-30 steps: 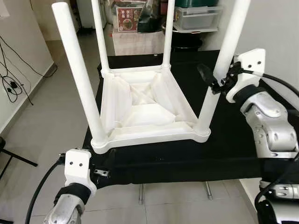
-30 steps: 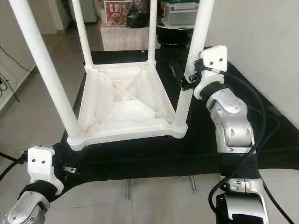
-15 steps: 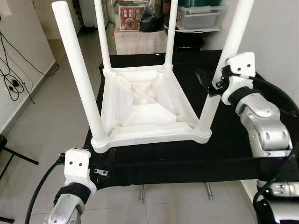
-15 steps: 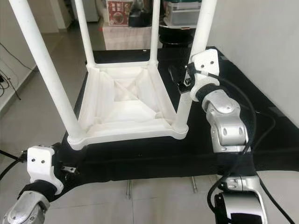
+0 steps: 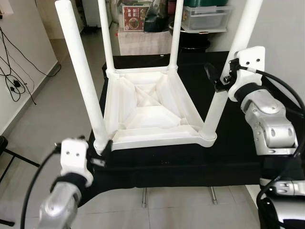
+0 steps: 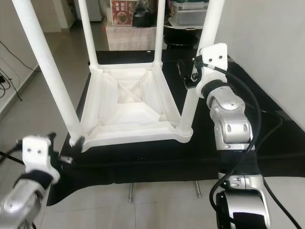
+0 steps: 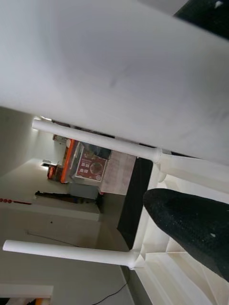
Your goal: Building children table
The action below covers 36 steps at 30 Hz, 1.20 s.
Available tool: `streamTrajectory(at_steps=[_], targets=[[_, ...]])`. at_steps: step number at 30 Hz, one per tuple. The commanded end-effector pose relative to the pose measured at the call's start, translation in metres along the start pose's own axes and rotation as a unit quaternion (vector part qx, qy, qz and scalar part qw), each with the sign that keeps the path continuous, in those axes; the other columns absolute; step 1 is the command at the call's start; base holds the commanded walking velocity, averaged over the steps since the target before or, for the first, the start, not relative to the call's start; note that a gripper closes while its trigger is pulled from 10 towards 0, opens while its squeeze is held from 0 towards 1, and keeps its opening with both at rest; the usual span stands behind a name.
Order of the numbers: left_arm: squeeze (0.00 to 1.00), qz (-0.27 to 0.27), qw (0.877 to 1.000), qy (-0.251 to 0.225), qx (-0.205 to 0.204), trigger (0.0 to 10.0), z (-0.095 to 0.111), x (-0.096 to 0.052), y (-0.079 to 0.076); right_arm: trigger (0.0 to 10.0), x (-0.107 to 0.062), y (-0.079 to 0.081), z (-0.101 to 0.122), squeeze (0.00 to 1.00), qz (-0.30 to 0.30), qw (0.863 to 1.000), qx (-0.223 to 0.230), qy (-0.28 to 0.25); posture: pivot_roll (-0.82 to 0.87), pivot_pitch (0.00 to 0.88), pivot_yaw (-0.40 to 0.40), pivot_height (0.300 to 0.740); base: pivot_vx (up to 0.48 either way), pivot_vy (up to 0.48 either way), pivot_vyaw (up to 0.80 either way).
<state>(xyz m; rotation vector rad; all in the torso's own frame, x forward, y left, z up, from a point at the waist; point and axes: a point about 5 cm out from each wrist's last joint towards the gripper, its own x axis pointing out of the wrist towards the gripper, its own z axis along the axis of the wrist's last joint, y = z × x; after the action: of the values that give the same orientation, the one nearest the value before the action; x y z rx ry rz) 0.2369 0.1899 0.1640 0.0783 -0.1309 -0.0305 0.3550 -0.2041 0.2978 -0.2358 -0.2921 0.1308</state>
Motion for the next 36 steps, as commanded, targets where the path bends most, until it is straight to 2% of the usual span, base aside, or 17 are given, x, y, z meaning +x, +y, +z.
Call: streamTrajectory(at_steps=[1, 9, 16, 20, 24, 36], targets=[[0.0, 0.002, 1.0, 0.002, 0.007, 10.0, -0.001, 0.005, 0.007, 10.0, 0.002, 0.002, 0.001, 0.0, -0.001, 1.0, 0.001, 0.003, 0.0, 0.044, -0.033, 0.74, 0.0, 0.0, 0.0], [0.0, 0.024, 1.0, 0.004, 0.02, 10.0, -0.003, 0.004, 0.013, 10.0, 0.0, 0.01, 0.001, 0.0, 0.013, 1.0, 0.011, 0.002, -0.01, 0.053, -0.025, 0.74, 0.0, 0.0, 0.0], [0.0, 0.039, 0.999, 0.009, 0.022, 10.0, -0.008, 0.003, 0.02, 10.0, 0.004, 0.015, 0.004, 0.0, 0.018, 1.0, 0.017, -0.004, -0.01, 0.055, -0.027, 0.74, 0.0, 0.0, 0.0], [0.0, 0.045, 0.999, 0.005, 0.024, 10.0, -0.008, 0.006, 0.03, 10.0, 0.012, 0.024, 0.009, 0.0, 0.026, 0.999, 0.022, -0.014, 0.0, 0.058, -0.025, 0.74, 0.0, 0.0, 0.0], [0.0, 0.047, 0.999, 0.003, 0.025, 10.0, -0.008, 0.006, 0.031, 10.0, 0.012, 0.027, 0.009, 0.0, 0.029, 0.999, 0.024, -0.015, 0.01, 0.063, -0.021, 0.74, 0.0, 0.0, 0.0], [0.0, 0.061, 0.998, 0.006, 0.018, 10.0, -0.011, 0.005, 0.039, 10.0, 0.011, 0.029, 0.008, 0.0, 0.033, 0.999, 0.028, -0.01, 0.01, 0.077, -0.025, 0.74, 0.0, 0.0, 0.0]])
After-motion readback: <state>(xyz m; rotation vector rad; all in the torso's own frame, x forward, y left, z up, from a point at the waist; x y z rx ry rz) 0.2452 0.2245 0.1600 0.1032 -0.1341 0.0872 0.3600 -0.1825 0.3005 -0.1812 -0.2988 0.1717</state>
